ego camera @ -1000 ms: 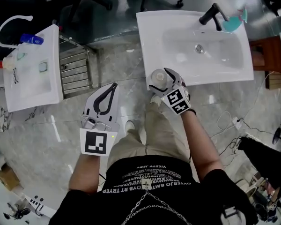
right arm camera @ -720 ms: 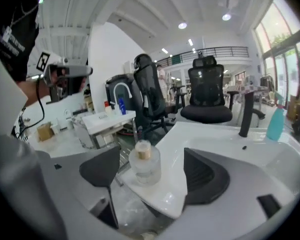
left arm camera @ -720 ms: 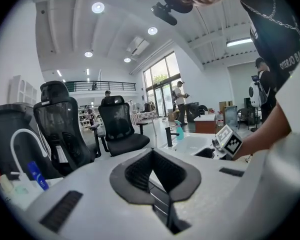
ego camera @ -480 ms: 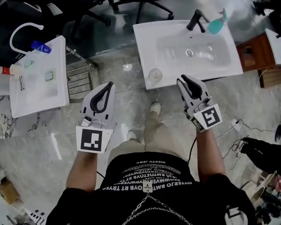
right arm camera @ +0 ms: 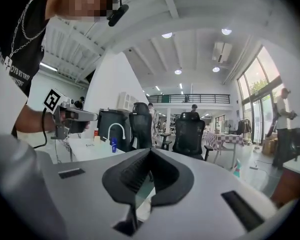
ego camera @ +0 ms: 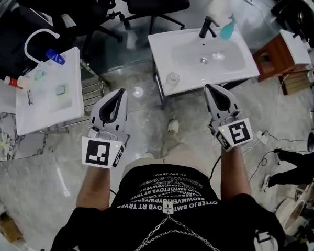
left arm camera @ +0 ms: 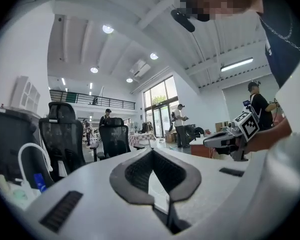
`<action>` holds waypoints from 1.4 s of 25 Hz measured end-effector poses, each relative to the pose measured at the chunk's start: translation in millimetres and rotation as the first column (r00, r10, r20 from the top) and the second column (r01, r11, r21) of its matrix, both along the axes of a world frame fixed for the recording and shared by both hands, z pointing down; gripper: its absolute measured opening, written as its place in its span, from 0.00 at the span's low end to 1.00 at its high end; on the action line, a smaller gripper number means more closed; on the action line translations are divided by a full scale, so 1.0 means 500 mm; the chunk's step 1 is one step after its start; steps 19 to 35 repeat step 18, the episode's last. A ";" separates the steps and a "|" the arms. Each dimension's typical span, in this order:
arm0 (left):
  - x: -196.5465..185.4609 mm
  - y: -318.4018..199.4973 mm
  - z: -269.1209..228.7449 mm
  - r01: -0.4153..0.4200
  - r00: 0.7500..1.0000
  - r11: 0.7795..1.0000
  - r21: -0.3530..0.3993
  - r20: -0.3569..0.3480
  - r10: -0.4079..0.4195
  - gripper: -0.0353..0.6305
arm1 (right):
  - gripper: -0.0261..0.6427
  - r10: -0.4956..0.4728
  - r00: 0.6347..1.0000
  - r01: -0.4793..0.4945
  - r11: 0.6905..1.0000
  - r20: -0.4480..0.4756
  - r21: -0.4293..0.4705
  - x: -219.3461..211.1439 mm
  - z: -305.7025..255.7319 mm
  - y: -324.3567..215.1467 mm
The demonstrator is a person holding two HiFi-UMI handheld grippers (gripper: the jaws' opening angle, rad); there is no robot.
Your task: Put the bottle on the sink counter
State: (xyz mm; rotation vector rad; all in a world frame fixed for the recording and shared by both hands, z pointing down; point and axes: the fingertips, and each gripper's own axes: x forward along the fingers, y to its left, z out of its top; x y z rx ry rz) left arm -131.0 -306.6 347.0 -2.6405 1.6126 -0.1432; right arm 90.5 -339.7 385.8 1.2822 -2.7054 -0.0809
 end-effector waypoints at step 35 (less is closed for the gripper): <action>-0.057 0.091 -0.034 0.078 0.995 0.986 0.146 0.054 -0.087 0.06 | 0.03 0.059 0.994 -0.070 0.991 -0.097 -0.113 -0.082 0.019 0.116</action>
